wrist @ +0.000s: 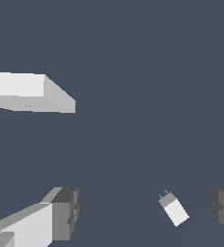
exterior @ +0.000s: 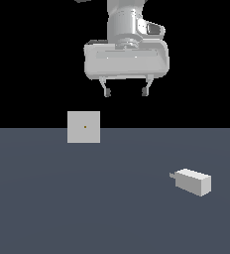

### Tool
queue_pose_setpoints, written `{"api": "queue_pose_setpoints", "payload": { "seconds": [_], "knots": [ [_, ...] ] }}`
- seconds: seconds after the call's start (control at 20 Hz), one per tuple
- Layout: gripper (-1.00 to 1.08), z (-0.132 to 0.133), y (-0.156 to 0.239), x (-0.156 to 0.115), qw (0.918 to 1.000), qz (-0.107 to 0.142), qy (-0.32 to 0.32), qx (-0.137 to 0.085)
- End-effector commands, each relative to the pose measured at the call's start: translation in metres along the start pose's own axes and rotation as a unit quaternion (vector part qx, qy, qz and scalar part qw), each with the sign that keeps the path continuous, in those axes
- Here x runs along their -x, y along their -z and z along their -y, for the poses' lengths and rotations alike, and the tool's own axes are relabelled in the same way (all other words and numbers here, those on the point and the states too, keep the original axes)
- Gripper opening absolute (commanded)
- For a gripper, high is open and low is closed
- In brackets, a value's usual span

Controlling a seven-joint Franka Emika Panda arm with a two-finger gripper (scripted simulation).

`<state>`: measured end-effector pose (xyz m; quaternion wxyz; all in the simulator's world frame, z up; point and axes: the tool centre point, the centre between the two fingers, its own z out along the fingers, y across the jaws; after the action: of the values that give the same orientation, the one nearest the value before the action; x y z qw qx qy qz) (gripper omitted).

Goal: Plug the charger into the wall socket.

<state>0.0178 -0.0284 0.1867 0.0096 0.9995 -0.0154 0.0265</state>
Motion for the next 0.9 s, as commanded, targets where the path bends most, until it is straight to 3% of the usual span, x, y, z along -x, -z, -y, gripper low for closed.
{"api": "queue_pose_setpoints", "payload": {
  "seconds": [0.0, 0.85],
  "knots": [
    [1.00, 0.000, 0.000, 0.000, 1.0000, 0.000, 0.000, 0.000],
    [1.00, -0.017, -0.026, 0.034, 0.9976, -0.014, 0.068, -0.009]
  ]
}}
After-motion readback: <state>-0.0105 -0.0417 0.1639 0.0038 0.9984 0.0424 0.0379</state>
